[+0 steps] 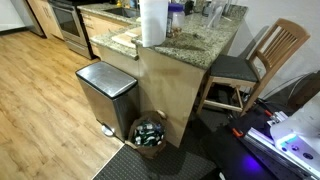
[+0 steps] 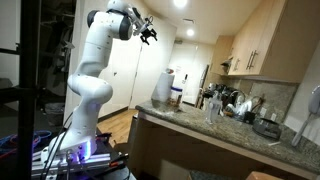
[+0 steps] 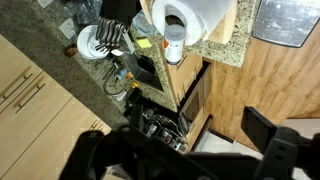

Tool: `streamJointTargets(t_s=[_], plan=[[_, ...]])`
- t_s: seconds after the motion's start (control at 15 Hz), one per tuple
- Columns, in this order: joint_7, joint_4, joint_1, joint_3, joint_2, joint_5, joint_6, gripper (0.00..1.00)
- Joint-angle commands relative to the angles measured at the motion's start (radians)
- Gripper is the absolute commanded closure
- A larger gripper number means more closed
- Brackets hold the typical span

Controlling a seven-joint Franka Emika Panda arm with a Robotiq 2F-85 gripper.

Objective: Take the bottle on the tissue roll and put it on the table, then take the object and put it on the bottle

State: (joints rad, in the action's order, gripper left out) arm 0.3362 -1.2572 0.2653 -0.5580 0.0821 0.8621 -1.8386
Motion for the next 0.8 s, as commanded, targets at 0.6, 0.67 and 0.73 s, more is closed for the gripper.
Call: streamJointTargets(t_s=[0.6, 0.67, 0.73], plan=[[0.028, 0.48, 0.027, 0.123, 0.347, -0.238, 0.158, 0.0], [0.076, 0.53, 0.038, 0.139, 0.396, -0.206, 0.14, 0.0], [0.031, 0.38, 0.013, 0.125, 0.279, -0.218, 0.145, 0.0]])
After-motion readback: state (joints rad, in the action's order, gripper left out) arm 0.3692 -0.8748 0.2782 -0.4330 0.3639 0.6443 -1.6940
